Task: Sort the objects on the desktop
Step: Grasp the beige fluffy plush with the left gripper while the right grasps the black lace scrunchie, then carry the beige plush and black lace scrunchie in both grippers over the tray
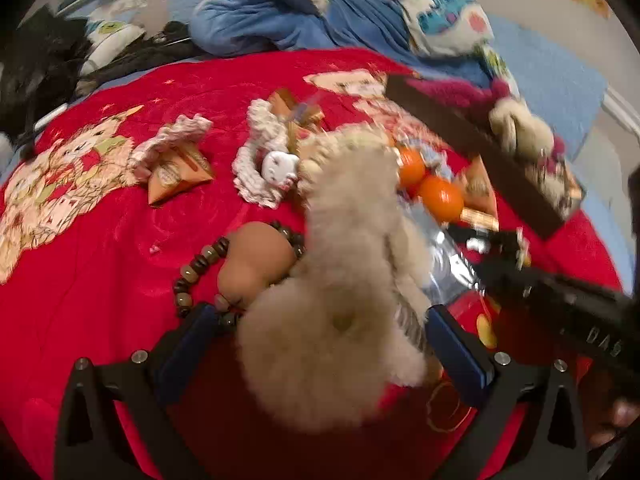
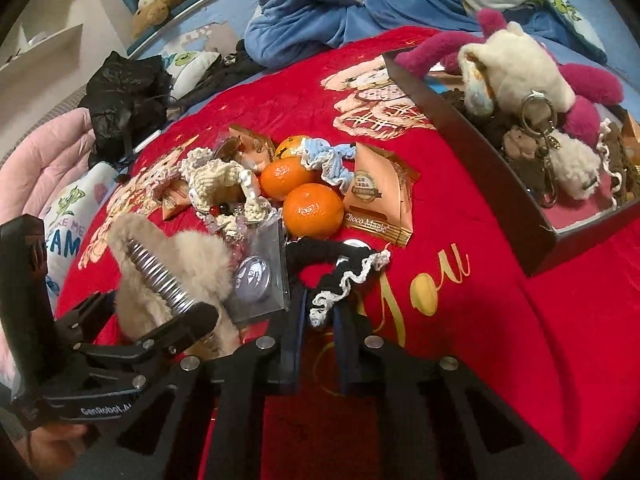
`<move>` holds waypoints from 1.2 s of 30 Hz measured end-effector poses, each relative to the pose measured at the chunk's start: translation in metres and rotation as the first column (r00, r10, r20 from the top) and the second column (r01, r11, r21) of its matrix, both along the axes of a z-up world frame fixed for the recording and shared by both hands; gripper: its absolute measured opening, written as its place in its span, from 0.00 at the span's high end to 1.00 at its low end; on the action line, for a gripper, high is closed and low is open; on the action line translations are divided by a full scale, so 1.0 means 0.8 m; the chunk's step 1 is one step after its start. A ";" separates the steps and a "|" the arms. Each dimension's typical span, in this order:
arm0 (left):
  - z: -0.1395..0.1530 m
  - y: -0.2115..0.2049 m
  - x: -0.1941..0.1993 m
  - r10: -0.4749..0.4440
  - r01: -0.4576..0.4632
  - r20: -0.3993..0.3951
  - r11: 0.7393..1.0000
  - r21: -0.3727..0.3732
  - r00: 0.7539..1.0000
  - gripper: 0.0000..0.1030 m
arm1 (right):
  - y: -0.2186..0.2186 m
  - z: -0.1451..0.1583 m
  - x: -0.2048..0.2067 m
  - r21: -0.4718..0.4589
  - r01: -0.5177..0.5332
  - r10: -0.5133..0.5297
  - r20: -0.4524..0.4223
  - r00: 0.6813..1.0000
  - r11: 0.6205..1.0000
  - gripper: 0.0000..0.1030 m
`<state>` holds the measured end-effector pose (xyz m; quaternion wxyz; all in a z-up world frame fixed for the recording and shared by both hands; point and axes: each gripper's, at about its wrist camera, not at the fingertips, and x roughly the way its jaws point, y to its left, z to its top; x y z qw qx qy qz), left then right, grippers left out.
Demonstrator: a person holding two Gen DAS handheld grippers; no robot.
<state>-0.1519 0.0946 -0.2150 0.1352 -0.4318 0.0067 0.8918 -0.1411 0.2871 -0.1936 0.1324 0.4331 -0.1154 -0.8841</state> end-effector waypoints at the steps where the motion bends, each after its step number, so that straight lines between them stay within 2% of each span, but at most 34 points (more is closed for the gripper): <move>1: 0.001 0.001 0.002 0.000 0.000 -0.007 1.000 0.000 1.000 0.01 | 0.000 0.001 0.001 0.001 0.003 -0.003 -0.002 1.000 1.000 0.89; 4: 0.004 -0.008 0.008 0.014 -0.014 -0.018 0.999 0.044 1.000 0.12 | 0.000 0.001 0.003 -0.004 0.011 -0.011 -0.004 1.000 1.000 0.90; 6: 0.008 -0.017 0.012 0.012 -0.010 -0.022 0.996 0.086 1.000 0.26 | -0.001 0.003 0.006 -0.013 0.007 -0.007 -0.005 1.000 1.000 0.89; 8: 0.008 -0.022 0.017 -0.007 0.008 -0.009 0.992 0.128 1.000 0.41 | -0.003 0.005 0.008 -0.007 0.000 0.000 -0.013 1.000 1.000 0.90; 9: 0.008 -0.025 0.019 -0.006 0.007 -0.009 0.989 0.148 1.000 0.57 | -0.005 0.006 0.010 -0.002 -0.003 0.003 -0.020 1.000 1.000 0.90; 11: 0.008 -0.028 0.022 -0.024 0.024 -0.006 0.983 0.181 1.000 0.74 | -0.006 0.009 0.012 0.003 -0.007 0.007 -0.028 1.000 1.000 0.90; 14: 0.012 -0.018 0.029 -0.044 0.047 -0.024 0.989 0.137 0.999 0.80 | -0.008 0.012 0.015 0.009 -0.006 0.007 -0.038 0.999 1.000 0.90; 17: 0.013 -0.017 0.029 -0.044 0.047 -0.020 0.987 0.153 0.999 0.88 | -0.008 0.014 0.018 0.009 -0.004 0.005 -0.041 0.999 1.000 0.90; 29: 0.038 -0.054 0.066 0.023 -0.015 -0.045 0.986 0.165 0.999 0.89 | -0.001 0.030 0.028 0.002 0.019 -0.018 -0.058 0.998 1.000 0.90; 36: 0.058 -0.091 0.091 0.107 -0.095 -0.047 0.975 0.201 0.993 0.89 | -0.003 0.050 0.034 -0.002 0.009 -0.009 -0.086 0.996 1.000 0.90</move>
